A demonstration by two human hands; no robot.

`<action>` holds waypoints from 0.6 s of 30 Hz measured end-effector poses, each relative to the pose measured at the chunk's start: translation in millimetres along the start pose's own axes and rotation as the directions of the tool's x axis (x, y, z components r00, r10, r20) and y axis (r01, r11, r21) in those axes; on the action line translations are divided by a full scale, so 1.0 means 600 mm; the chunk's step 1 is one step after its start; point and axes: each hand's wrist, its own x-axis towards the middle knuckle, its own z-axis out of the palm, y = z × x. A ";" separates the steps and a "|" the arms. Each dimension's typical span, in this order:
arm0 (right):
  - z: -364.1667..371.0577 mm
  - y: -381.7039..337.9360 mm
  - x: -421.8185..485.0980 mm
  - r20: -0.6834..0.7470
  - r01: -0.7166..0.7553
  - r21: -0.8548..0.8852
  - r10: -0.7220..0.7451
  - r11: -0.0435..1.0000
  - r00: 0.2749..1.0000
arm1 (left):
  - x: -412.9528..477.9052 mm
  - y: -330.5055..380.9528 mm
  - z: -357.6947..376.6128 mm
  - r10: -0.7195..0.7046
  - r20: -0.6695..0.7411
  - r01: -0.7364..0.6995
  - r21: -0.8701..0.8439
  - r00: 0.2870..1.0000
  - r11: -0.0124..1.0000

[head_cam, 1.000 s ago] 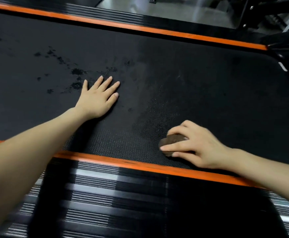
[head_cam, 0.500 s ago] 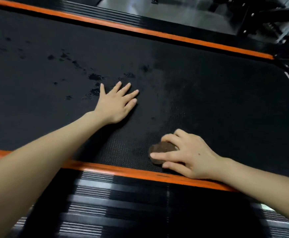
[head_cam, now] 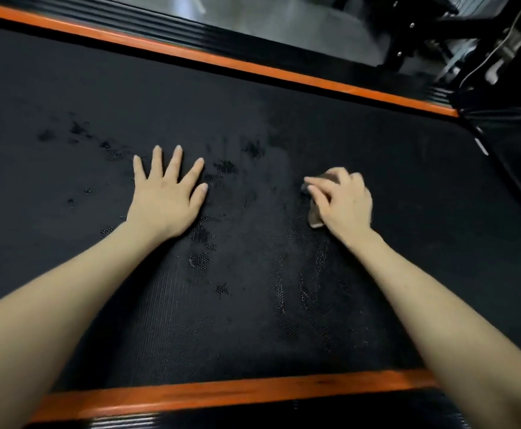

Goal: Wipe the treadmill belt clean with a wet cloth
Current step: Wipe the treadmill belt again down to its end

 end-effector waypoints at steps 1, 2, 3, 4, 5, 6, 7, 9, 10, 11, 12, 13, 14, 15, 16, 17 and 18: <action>0.008 0.002 0.008 0.011 -0.073 -0.017 0.073 0.997 0.997 | -0.002 0.002 0.003 -0.003 0.002 0.003 0.002 1.000 1.000; 0.013 -0.005 0.005 0.045 -0.106 -0.030 0.107 0.994 0.993 | -0.002 0.004 0.004 -0.001 0.004 0.001 0.003 1.000 1.000; 0.014 -0.015 -0.007 0.094 -0.110 -0.039 0.113 0.993 0.989 | -0.002 0.004 0.003 0.001 0.001 -0.001 -0.002 1.000 1.000; 0.013 -0.023 -0.024 0.138 -0.089 -0.052 0.096 0.995 0.986 | -0.002 0.004 0.001 0.002 -0.004 -0.002 -0.010 1.000 1.000; 0.011 -0.025 -0.040 0.155 -0.047 -0.068 0.057 0.997 0.986 | -0.002 0.003 0.001 0.002 -0.002 -0.002 -0.012 1.000 1.000; 0.011 -0.022 -0.049 0.155 -0.008 -0.082 0.021 0.997 0.988 | -0.002 0.003 0.000 0.001 0.007 -0.001 -0.009 1.000 1.000; 0.011 -0.015 -0.045 0.140 0.011 -0.079 0.000 0.997 0.990 | -0.001 0.003 0.000 0.003 0.019 -0.003 -0.004 1.000 1.000; 0.019 -0.006 -0.013 0.105 -0.022 -0.058 0.028 0.998 0.994 | 0.001 0.003 -0.004 0.009 0.030 -0.008 -0.012 1.000 1.000; 0.024 -0.009 0.005 0.108 -0.070 -0.046 0.074 0.996 0.991 | 0.005 0.001 -0.007 0.014 0.025 -0.014 -0.013 1.000 1.000; 0.029 -0.014 0.018 0.102 -0.121 -0.034 0.123 0.992 0.987 | 0.012 -0.002 -0.010 0.017 0.019 -0.017 -0.008 1.000 1.000; 0.029 -0.025 0.021 0.083 -0.150 -0.025 0.152 0.988 0.985 | 0.023 -0.005 -0.014 0.016 0.018 -0.016 -0.002 1.000 1.000; 0.028 -0.038 0.011 0.044 -0.130 -0.014 0.130 0.991 0.991 | 0.036 -0.008 -0.019 0.015 0.022 -0.015 -0.001 1.000 1.000; 0.021 -0.056 -0.012 0.005 -0.044 0.001 0.044 0.999 0.999 | 0.052 -0.011 -0.022 0.012 0.022 -0.011 -0.009 1.000 1.000; 0.011 -0.078 -0.045 -0.005 0.081 0.027 -0.080 0.996 0.997 | 0.069 -0.014 -0.023 0.009 0.020 -0.009 -0.018 1.000 1.000; 0.001 -0.100 -0.082 0.021 0.202 0.063 -0.204 0.977 0.979 | 0.085 -0.015 -0.024 0.008 0.022 -0.008 -0.025 1.000 1.000; -0.010 -0.119 -0.118 0.055 0.313 0.105 -0.320 0.944 0.946 | 0.097 -0.017 -0.021 0.007 0.029 -0.006 -0.033 1.000 0.999; -0.018 -0.127 -0.140 0.082 0.404 0.150 -0.418 0.902 0.905 | 0.105 -0.018 -0.019 0.006 0.034 -0.005 -0.040 0.999 0.999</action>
